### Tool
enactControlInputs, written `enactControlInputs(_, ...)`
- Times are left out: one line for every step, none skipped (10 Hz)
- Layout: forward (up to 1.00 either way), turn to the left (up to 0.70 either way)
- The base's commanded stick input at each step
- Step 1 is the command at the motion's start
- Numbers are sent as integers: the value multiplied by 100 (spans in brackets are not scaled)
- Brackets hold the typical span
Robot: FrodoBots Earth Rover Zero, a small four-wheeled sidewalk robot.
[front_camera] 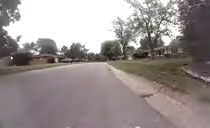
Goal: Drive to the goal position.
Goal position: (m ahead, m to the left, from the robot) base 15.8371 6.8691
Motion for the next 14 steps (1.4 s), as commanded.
enactControlInputs(70,25)
enactControlInputs(70,0)
enactControlInputs(70,0)
enactControlInputs(70,0)
enactControlInputs(70,0)
enactControlInputs(70,0)
enactControlInputs(70,0)
enactControlInputs(70,0)
enactControlInputs(70,0)
enactControlInputs(70,0)
enactControlInputs(70,0)
enactControlInputs(70,0)
enactControlInputs(70,0)
enactControlInputs(70,0)
